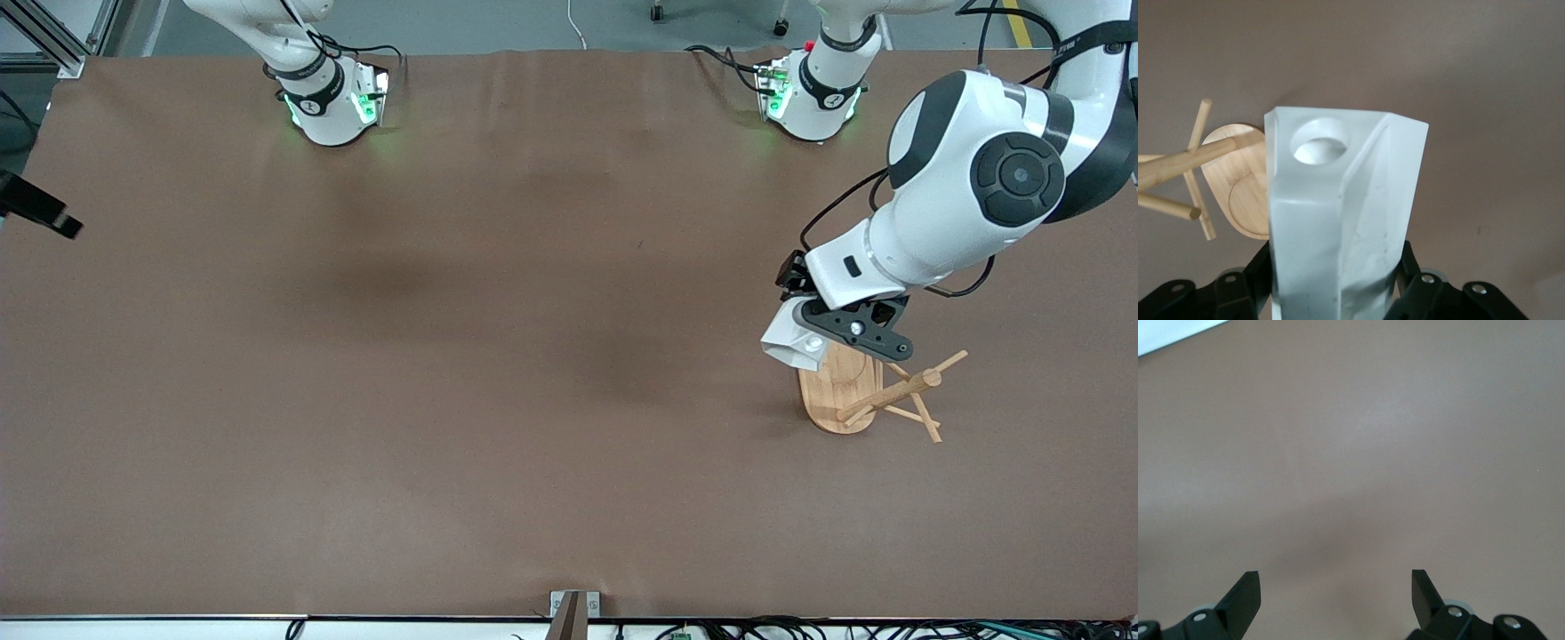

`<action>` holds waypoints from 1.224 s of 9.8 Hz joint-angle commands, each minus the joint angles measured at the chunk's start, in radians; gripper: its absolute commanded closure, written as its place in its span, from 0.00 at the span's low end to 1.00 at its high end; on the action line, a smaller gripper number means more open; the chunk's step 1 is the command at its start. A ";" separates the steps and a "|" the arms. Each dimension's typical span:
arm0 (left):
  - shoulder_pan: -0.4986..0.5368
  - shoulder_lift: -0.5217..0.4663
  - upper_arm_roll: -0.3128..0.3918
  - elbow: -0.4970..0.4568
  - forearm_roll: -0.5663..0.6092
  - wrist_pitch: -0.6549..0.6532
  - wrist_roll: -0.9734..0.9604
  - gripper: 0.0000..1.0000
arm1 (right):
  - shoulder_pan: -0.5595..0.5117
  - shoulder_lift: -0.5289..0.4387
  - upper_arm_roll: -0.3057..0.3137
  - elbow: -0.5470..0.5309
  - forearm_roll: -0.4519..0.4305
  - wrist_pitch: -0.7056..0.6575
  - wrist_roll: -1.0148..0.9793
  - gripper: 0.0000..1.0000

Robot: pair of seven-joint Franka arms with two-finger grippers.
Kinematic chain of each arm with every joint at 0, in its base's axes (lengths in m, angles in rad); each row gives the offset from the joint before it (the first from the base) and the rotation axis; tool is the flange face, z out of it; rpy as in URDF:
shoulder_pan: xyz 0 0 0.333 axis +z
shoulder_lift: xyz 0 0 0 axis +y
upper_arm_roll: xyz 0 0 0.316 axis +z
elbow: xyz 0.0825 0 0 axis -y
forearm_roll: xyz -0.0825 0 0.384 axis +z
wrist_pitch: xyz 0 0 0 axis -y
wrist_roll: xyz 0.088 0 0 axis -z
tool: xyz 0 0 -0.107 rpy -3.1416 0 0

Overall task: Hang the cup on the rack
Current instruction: 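Carry the cup with the left gripper over the wooden rack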

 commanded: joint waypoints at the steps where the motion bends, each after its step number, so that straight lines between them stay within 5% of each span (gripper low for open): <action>1: -0.025 -0.102 0.061 -0.250 0.001 0.175 0.047 0.97 | 0.009 0.021 -0.003 0.043 -0.013 -0.012 -0.003 0.00; 5: -0.024 -0.131 0.099 -0.346 -0.015 0.220 0.084 0.97 | 0.007 0.021 -0.003 0.040 -0.015 -0.058 -0.092 0.00; 12: -0.009 -0.069 0.127 -0.331 -0.049 0.299 0.168 0.97 | 0.002 0.021 -0.005 0.043 -0.027 -0.059 -0.191 0.00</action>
